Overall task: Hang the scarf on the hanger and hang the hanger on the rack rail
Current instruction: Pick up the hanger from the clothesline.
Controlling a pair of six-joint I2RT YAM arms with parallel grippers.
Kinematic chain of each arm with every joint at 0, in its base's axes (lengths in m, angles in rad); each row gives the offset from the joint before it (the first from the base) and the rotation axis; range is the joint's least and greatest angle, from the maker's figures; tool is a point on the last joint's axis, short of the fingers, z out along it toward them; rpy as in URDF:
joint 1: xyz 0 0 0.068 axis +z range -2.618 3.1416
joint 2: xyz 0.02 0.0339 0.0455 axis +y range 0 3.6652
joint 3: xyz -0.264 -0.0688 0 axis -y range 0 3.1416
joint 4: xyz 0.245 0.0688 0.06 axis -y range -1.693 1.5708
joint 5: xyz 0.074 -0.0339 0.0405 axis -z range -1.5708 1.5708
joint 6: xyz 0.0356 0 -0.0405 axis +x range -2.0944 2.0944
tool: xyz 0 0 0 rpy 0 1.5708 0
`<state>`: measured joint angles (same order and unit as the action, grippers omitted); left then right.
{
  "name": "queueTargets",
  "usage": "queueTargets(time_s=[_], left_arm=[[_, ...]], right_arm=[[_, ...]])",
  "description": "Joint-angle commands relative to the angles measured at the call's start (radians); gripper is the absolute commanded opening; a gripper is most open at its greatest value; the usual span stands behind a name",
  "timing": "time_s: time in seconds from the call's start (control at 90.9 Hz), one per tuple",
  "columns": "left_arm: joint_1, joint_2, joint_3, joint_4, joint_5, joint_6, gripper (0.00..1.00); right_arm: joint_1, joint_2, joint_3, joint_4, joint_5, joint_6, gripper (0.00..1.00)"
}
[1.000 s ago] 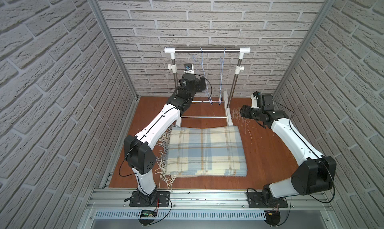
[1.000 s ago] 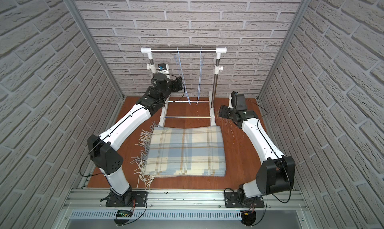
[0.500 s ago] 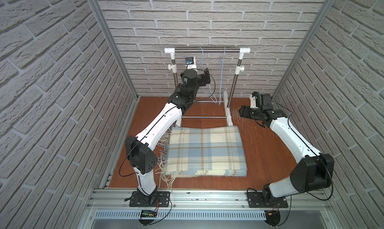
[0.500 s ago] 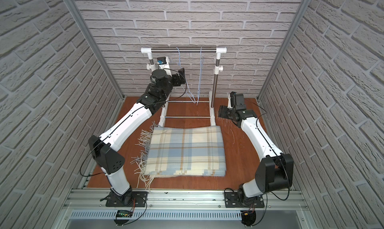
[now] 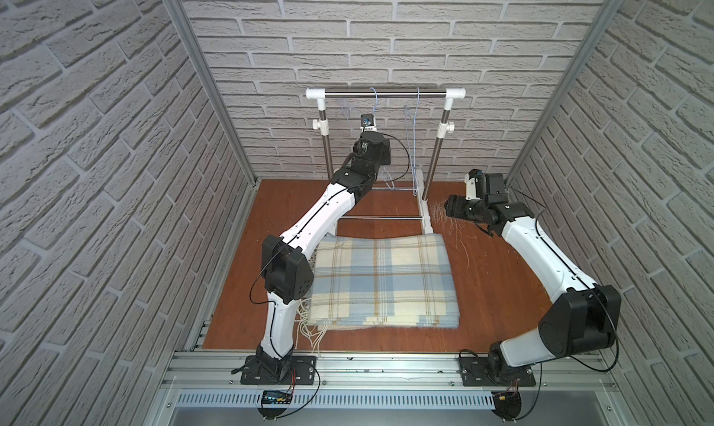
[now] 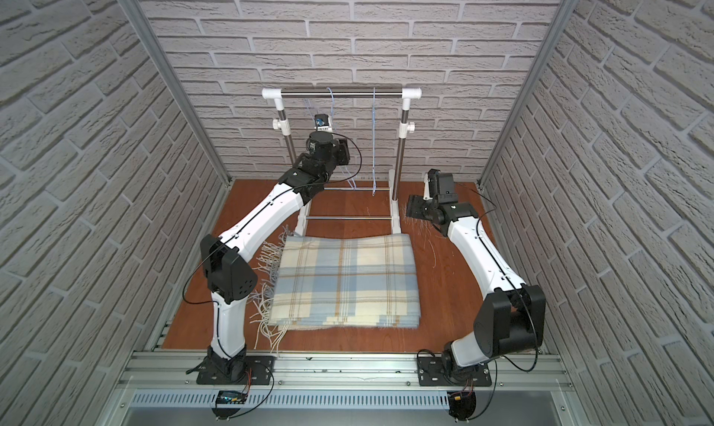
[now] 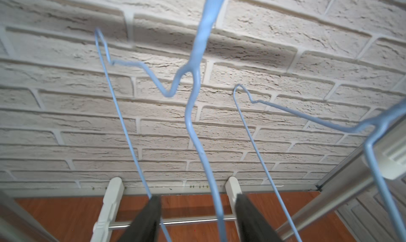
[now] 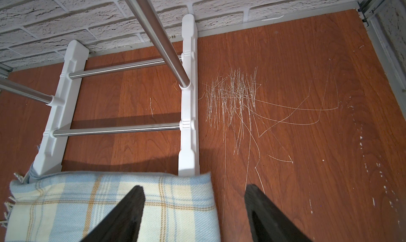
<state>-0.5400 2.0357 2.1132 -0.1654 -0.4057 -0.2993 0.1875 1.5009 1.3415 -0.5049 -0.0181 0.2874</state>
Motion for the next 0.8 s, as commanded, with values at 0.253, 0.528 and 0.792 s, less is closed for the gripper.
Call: queueTargets(time_s=[0.253, 0.528, 0.792], left_arm=[[0.005, -0.087, 0.008, 0.019, 0.038, 0.054, 0.00], [0.073, -0.166, 0.027, -0.035, 0.377, -0.008, 0.00], [0.126, -0.262, -0.099, -0.071, 0.611, -0.133, 0.00]], right_arm=[[-0.004, 0.018, 0.022, 0.016, -0.005, -0.007, 0.75], [-0.003, 0.026, 0.031, 0.017, -0.014, 0.002, 0.72], [-0.005, 0.004, 0.018, -0.009, 0.022, -0.014, 0.73]])
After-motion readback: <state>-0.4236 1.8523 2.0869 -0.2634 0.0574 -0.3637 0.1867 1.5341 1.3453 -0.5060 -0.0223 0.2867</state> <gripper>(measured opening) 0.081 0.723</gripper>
